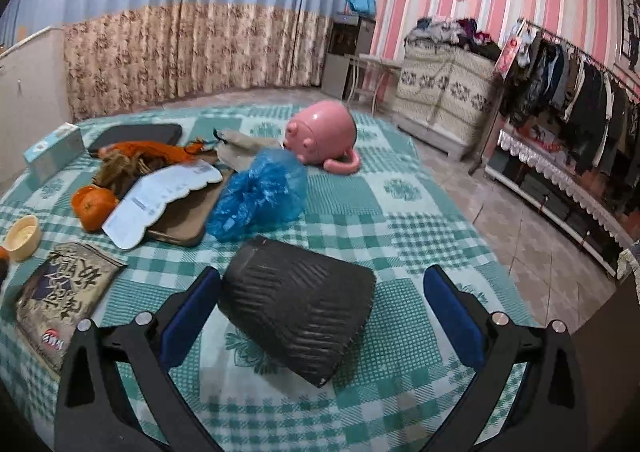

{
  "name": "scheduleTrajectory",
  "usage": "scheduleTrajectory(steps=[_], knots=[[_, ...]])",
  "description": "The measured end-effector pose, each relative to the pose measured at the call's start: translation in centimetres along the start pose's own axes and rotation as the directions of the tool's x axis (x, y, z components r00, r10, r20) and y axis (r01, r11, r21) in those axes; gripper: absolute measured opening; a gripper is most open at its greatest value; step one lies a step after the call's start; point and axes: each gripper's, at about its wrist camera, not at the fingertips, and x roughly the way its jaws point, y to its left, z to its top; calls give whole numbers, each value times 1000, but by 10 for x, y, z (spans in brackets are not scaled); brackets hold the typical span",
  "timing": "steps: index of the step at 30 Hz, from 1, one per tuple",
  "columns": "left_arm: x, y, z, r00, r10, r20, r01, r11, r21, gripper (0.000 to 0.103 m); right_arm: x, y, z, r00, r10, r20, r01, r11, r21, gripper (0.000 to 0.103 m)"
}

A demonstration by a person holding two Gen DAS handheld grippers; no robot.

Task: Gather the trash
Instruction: 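Grasp the orange with the left gripper while the right gripper grasps the black cup, then carry the orange and black cup to the blue basket and release both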

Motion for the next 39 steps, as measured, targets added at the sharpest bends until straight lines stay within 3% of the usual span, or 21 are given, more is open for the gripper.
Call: scheduleTrajectory(steps=[10, 20, 22, 25, 27, 28, 29, 39], knots=[[-15, 36, 14, 999, 44, 31, -42, 997, -69, 42, 7, 2, 5, 999, 29, -25, -29, 1000, 11, 95], [-33, 78, 22, 993, 106, 44, -101, 989, -107, 42, 1, 4, 16, 991, 132, -24, -131, 991, 9, 49], [-37, 88, 24, 993, 115, 42, -109, 987, -122, 42, 2, 8, 18, 989, 141, -33, -141, 990, -2, 46], [-42, 100, 25, 990, 135, 43, -128, 983, -133, 42, 3, 6, 17, 991, 129, -38, -129, 992, 11, 47], [-46, 106, 25, 988, 146, 45, -138, 981, -136, 42, 4, 4, 16, 991, 124, -40, -123, 992, 25, 59], [-48, 110, 24, 987, 152, 43, -145, 980, -138, 42, 4, 3, 14, 992, 124, -39, -123, 992, 35, 76], [-49, 113, 24, 987, 158, 40, -151, 979, -138, 42, 3, 2, 13, 992, 116, -38, -115, 993, 35, 80], [-46, 133, 17, 985, 170, 12, -167, 975, -149, 42, 6, 8, 6, 997, 52, -57, -52, 999, -3, 85]])
